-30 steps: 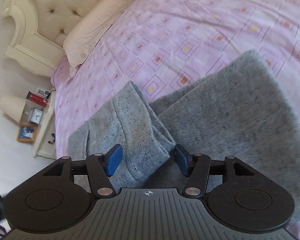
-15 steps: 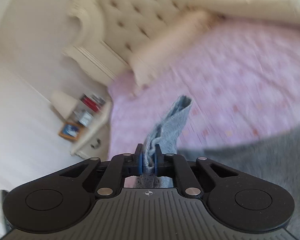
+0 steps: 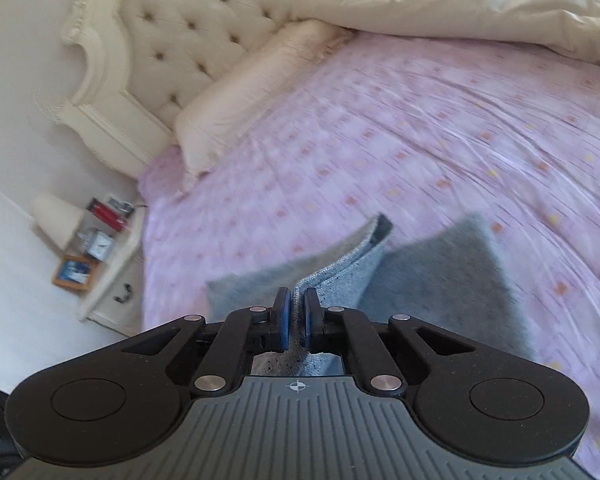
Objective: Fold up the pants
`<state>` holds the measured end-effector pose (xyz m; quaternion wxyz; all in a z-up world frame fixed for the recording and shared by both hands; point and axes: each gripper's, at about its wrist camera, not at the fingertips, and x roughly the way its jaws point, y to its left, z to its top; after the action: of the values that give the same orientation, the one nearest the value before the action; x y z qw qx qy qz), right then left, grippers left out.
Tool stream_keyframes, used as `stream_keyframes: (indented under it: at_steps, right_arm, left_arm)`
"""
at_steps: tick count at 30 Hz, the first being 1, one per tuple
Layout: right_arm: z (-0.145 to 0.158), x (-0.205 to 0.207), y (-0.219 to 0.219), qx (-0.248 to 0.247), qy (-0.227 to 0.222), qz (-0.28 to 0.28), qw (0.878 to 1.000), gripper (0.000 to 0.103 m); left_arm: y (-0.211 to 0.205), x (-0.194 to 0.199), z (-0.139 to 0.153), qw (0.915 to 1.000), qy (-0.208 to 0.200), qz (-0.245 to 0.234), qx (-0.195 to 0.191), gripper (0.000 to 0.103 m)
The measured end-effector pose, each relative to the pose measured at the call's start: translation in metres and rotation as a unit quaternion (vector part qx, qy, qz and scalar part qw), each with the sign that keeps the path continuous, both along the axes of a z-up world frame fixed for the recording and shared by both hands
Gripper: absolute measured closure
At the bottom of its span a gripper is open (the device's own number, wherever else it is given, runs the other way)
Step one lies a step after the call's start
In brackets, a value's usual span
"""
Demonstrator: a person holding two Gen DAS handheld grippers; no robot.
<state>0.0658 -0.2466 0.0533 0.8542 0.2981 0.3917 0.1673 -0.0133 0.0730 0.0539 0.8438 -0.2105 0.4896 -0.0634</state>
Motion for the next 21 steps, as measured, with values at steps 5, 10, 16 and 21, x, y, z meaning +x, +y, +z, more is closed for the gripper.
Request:
stream_keyframes:
  at_steps: [5, 10, 16, 21]
  right_arm:
    - [0.040, 0.014, 0.019, 0.036, -0.049, 0.039, 0.997, 0.096]
    - [0.052, 0.017, 0.034, 0.057, -0.068, 0.074, 0.993, 0.096]
    - [0.041, 0.017, 0.032, 0.055, -0.064, 0.071, 0.994, 0.101]
    - [0.030, 0.021, 0.023, 0.016, -0.051, 0.066, 0.996, 0.100]
  left_arm:
    - [-0.020, -0.022, 0.003, 0.9983, -0.032, -0.039, -0.030, 0.082]
    - [-0.040, -0.039, -0.010, 0.9965, -0.030, -0.073, -0.025, 0.082]
    - [-0.062, -0.053, -0.014, 0.9911, -0.080, -0.106, -0.006, 0.079]
    - [-0.092, -0.043, -0.018, 0.9858, -0.105, -0.118, 0.058, 0.060]
